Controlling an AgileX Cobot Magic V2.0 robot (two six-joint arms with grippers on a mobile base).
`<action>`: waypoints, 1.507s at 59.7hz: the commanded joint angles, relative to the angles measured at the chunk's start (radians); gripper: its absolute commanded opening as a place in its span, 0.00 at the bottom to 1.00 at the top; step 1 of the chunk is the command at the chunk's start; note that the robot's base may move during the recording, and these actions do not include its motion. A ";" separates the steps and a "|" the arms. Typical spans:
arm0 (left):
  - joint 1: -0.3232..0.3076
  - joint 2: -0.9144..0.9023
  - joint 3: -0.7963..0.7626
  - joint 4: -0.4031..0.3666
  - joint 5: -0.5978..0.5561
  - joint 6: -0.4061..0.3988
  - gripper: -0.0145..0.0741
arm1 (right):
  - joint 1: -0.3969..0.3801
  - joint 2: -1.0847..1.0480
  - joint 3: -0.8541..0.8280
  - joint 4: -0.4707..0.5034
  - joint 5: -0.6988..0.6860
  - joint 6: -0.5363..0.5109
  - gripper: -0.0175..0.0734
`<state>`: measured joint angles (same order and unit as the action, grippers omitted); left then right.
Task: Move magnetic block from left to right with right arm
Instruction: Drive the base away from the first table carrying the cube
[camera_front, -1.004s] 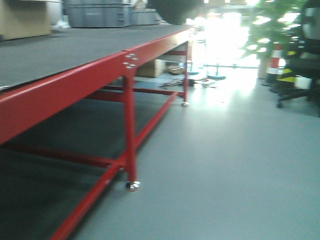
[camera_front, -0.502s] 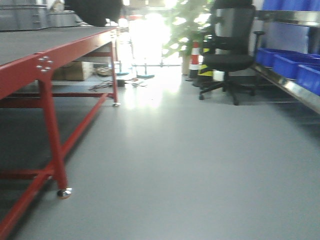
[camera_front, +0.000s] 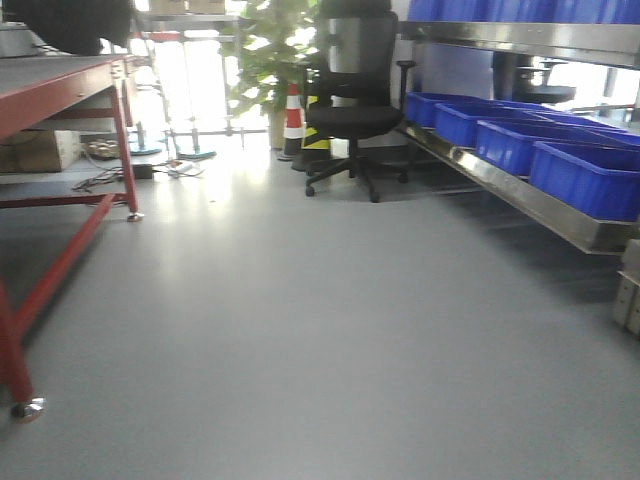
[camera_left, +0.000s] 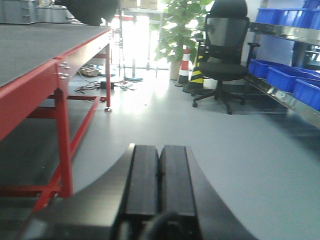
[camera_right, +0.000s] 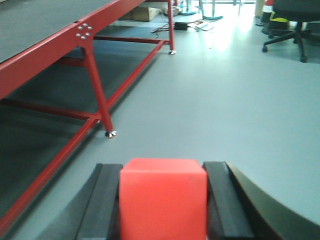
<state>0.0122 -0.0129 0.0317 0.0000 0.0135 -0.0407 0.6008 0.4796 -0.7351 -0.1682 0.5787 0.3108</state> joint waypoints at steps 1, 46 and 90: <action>-0.001 -0.014 0.009 0.000 -0.090 -0.007 0.03 | 0.000 0.004 -0.027 -0.017 -0.089 -0.012 0.34; 0.001 -0.014 0.009 0.000 -0.090 -0.007 0.03 | 0.000 0.004 -0.027 -0.017 -0.089 -0.012 0.34; 0.001 -0.014 0.009 0.000 -0.090 -0.007 0.03 | 0.000 0.004 -0.027 -0.017 -0.089 -0.012 0.34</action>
<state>0.0122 -0.0129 0.0317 0.0000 0.0135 -0.0407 0.6008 0.4796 -0.7351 -0.1699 0.5787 0.3108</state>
